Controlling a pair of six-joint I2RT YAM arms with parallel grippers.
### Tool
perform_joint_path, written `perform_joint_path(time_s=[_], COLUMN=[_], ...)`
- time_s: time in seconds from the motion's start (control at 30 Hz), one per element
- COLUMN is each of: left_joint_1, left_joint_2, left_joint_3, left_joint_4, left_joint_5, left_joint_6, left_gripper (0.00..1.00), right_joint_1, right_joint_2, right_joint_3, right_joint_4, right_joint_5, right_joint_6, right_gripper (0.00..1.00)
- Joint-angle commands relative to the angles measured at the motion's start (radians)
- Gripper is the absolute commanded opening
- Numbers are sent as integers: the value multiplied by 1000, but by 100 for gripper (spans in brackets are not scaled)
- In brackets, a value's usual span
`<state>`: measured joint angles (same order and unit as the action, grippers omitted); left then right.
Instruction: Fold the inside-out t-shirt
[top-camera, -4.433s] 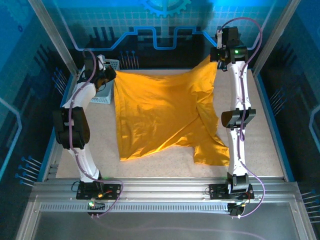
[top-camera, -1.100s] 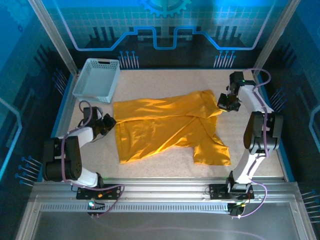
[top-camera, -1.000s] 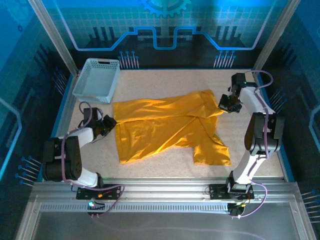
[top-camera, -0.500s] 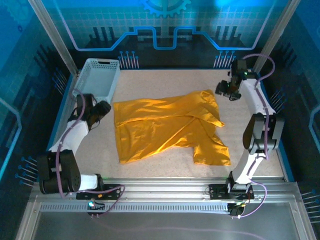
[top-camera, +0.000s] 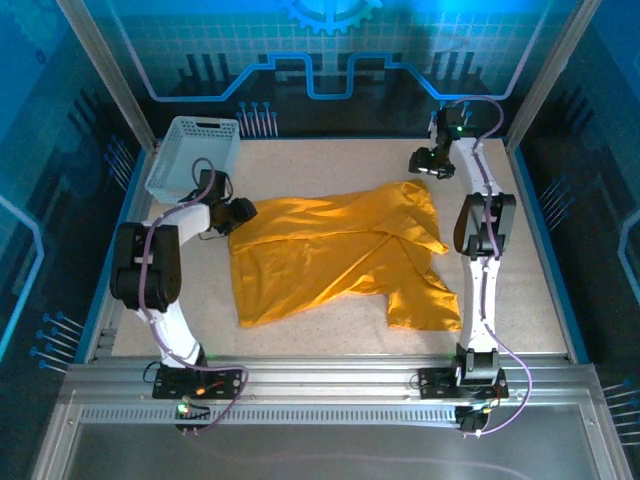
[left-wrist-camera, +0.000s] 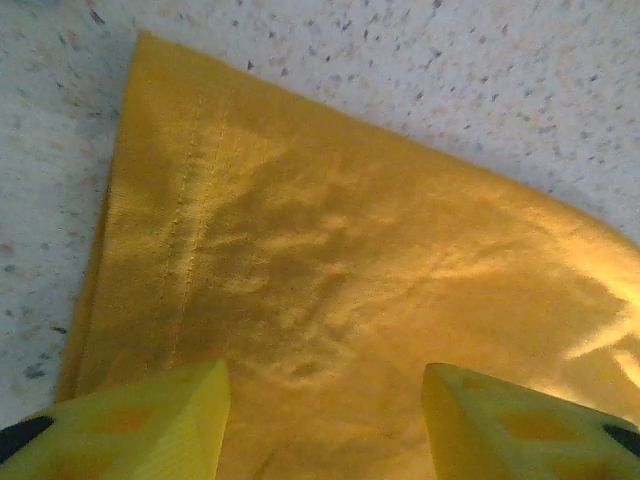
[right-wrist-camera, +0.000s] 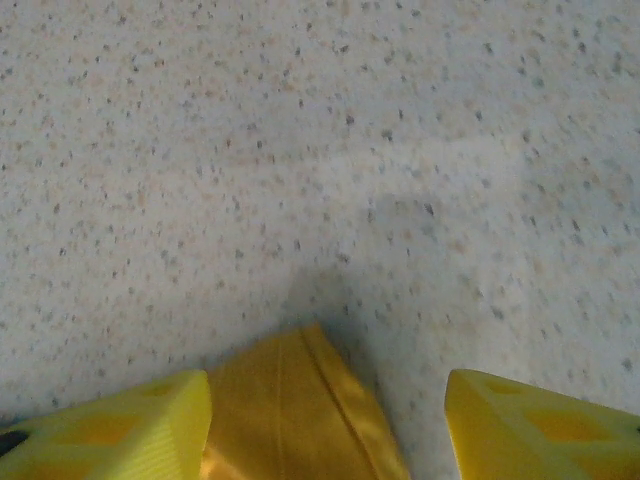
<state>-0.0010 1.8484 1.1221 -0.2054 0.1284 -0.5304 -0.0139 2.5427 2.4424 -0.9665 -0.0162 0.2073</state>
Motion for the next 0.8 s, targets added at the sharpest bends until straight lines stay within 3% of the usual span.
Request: perform_joint_path(time_s=[0.0, 0.3, 0.47, 0.6, 0.77], left_joint_1=[1, 2, 1, 3, 8], left_joint_2=[31, 51, 46, 49, 57], left_joint_3=[42, 12, -1, -4, -4], left_joint_4=[-8, -25, -37, -47, -77], left_joint_5=[28, -4, -25, -34, -54], left_joint_6=[31, 7, -2, -19, -38], left_gripper=[55, 52, 51, 51, 51], right_joint_1=[8, -4, -17, -26, -63], right_joint_2=[110, 423, 434, 407, 337], right_joint_3=[171, 716, 730, 731, 731], right_joint_4=[-166, -457, -489, -498, -497], right_joint_5=[-36, -116, -172, -143, -67], right_joint_6=[-34, 4, 16, 41, 74], right_gripper=[62, 51, 40, 21, 11])
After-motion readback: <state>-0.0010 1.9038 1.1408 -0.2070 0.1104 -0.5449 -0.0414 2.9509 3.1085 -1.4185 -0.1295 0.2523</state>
